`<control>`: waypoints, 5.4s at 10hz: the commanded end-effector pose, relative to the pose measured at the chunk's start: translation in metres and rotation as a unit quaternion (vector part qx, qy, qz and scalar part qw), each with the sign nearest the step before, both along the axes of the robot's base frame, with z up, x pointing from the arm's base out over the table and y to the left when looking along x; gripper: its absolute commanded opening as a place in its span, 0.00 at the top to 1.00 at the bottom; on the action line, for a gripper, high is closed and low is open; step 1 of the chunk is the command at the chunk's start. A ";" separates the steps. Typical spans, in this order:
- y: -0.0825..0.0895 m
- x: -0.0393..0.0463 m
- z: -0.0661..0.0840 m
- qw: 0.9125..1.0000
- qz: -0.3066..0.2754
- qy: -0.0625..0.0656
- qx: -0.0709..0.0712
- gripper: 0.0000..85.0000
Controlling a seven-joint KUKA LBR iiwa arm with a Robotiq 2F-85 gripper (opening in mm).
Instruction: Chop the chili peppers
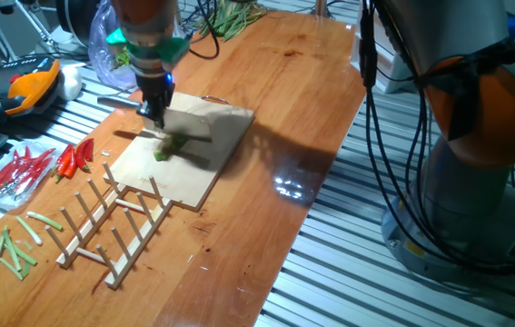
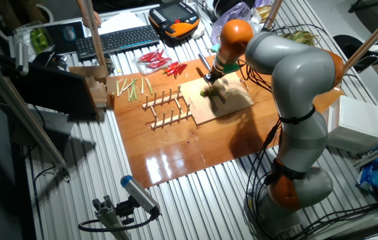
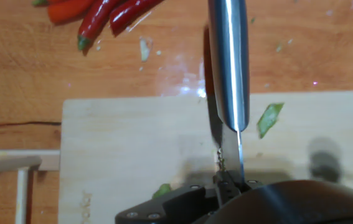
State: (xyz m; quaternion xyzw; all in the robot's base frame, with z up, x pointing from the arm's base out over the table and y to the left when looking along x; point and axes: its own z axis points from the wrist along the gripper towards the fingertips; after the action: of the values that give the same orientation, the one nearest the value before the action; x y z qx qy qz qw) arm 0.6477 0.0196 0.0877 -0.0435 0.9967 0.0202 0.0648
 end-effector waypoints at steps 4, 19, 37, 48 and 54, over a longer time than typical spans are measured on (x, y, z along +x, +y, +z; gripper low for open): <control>0.002 -0.0052 -0.006 1.000 -0.026 -0.008 -0.001 1.00; -0.002 -0.0079 0.012 0.999 -0.036 -0.005 0.006 1.00; 0.002 -0.0296 -0.025 0.998 -0.048 -0.032 0.021 1.00; 0.002 -0.0064 0.001 0.999 -0.041 -0.020 0.011 1.00; -0.002 -0.0303 -0.006 0.999 -0.042 -0.015 0.009 1.00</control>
State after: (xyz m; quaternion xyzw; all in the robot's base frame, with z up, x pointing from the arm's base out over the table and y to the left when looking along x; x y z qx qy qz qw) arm 0.6174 0.0183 0.0826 -0.0017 0.9964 0.0261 0.0807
